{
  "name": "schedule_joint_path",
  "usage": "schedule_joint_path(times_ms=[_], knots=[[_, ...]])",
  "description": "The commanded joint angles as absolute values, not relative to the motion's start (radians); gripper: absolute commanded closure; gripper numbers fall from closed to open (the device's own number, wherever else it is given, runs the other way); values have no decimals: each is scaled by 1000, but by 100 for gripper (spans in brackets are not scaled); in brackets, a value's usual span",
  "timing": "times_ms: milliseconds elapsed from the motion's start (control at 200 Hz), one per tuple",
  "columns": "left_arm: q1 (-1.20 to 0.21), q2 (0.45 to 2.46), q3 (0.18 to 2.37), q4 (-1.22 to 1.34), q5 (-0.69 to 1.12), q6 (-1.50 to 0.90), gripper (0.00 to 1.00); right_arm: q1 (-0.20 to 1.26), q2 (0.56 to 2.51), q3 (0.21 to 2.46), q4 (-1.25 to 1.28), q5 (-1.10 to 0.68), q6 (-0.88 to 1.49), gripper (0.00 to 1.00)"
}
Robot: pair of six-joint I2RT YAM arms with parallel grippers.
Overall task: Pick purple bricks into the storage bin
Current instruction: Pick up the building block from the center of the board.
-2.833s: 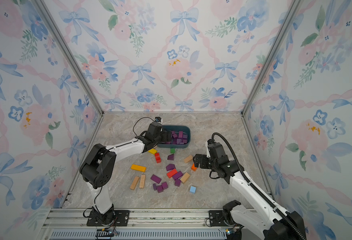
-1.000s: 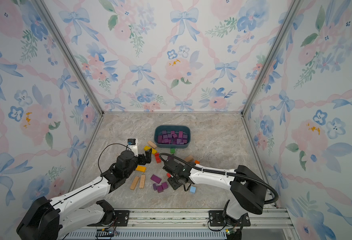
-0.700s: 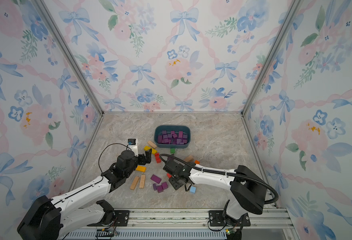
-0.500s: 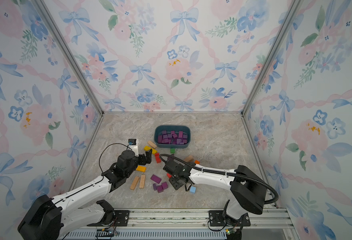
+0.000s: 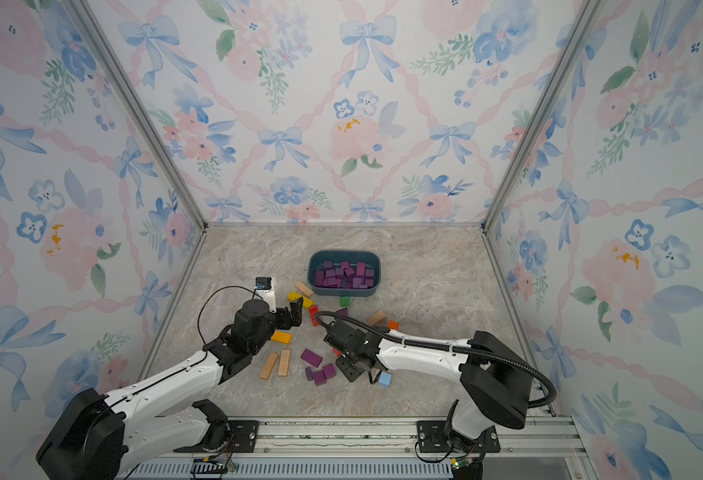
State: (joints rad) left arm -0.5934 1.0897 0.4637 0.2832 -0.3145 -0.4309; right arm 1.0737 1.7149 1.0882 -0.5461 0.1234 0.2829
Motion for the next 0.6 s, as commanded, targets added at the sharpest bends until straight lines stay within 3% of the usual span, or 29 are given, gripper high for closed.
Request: schedule_joint_path(times_ms=[0, 475, 595], knots=[[-582, 1071, 465, 287, -318, -451, 2, 1083, 1758, 1090, -554, 112, 269, 48], [-567, 1053, 446, 286, -309, -457, 2, 1084, 1791, 1112, -611, 190, 229, 49], [-565, 1059, 446, 286, -308, -458, 2, 1081, 1796, 1100, -588, 180, 228, 54]])
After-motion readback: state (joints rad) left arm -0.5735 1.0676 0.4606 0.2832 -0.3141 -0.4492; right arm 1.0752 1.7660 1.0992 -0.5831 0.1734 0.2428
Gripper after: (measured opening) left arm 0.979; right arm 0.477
